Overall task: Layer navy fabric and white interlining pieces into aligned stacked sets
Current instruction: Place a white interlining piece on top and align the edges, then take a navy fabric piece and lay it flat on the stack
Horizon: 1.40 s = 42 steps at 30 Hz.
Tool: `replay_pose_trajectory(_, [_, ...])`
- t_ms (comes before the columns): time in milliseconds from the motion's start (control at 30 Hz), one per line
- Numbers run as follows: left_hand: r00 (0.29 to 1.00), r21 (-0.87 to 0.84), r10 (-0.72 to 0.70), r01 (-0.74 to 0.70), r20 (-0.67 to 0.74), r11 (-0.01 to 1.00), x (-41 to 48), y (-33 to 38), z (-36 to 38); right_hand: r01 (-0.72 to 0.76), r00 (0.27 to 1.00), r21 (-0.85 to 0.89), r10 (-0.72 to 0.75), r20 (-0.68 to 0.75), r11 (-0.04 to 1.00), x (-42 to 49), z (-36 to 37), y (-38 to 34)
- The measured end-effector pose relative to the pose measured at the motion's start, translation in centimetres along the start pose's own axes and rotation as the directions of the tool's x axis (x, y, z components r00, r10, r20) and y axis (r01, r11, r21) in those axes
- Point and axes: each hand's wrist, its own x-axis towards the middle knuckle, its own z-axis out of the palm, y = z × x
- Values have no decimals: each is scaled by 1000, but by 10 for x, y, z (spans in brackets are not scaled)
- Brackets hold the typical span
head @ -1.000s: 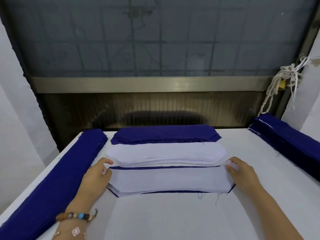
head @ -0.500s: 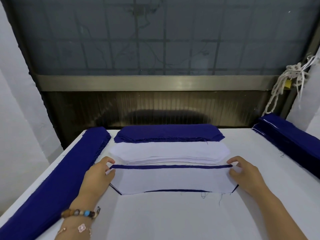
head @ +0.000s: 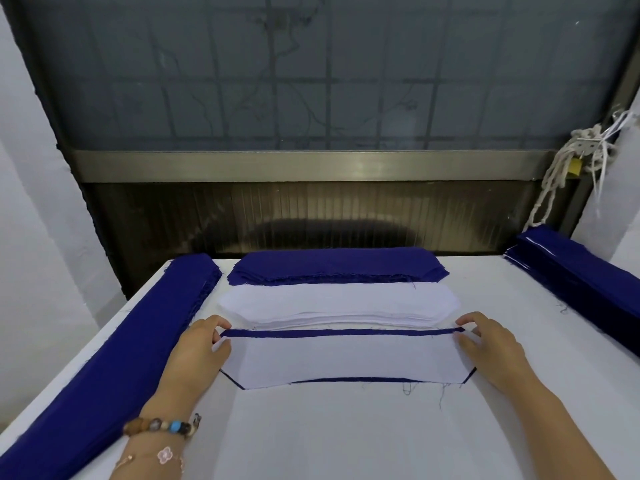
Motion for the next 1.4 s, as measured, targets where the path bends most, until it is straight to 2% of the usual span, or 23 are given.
replay_pose_trajectory(167, [1000,29,18,-17,-24,999,1,-2,-1,10,1000,-18,-10,1,1000,1,2,6])
replay_pose_trajectory(300, [997,130,50,-41,-62,991,1,-1,-2,39,998,-1,-39,-49,999,3,4,8])
replay_pose_trajectory(400, [990,49,135,-133,-39,990,1,-2,-2,89,989,-51,-94,-116,995,4,4,8])
replay_pose_trajectory(500, [983,-30,178,-179,-33,983,-1,-2,-1,117,986,-76,-125,-111,990,3,4,6])
replay_pose_trajectory(833, [982,-5,188,-188,-4,982,-3,2,-1,50,995,-98,-58,-83,994,8,6,12])
replay_pose_trajectory(900, [983,34,176,-175,-41,984,-4,6,0,59,991,-132,-73,-108,989,9,8,11])
replay_pose_trajectory(1000, [977,83,154,-143,-149,986,2,17,1,122,966,-142,-151,-210,982,14,9,4])
replay_pose_trajectory(1100, [961,142,200,-175,-190,974,19,35,3,210,944,-160,-242,-222,965,24,11,-12])
replay_pose_trajectory(1200, [951,163,265,-239,-158,957,42,57,11,288,930,-171,-317,-184,942,43,15,-35])
replay_pose_trajectory(1400, [949,19,309,-309,-58,951,81,102,49,436,891,-29,-436,-124,899,75,44,-89])
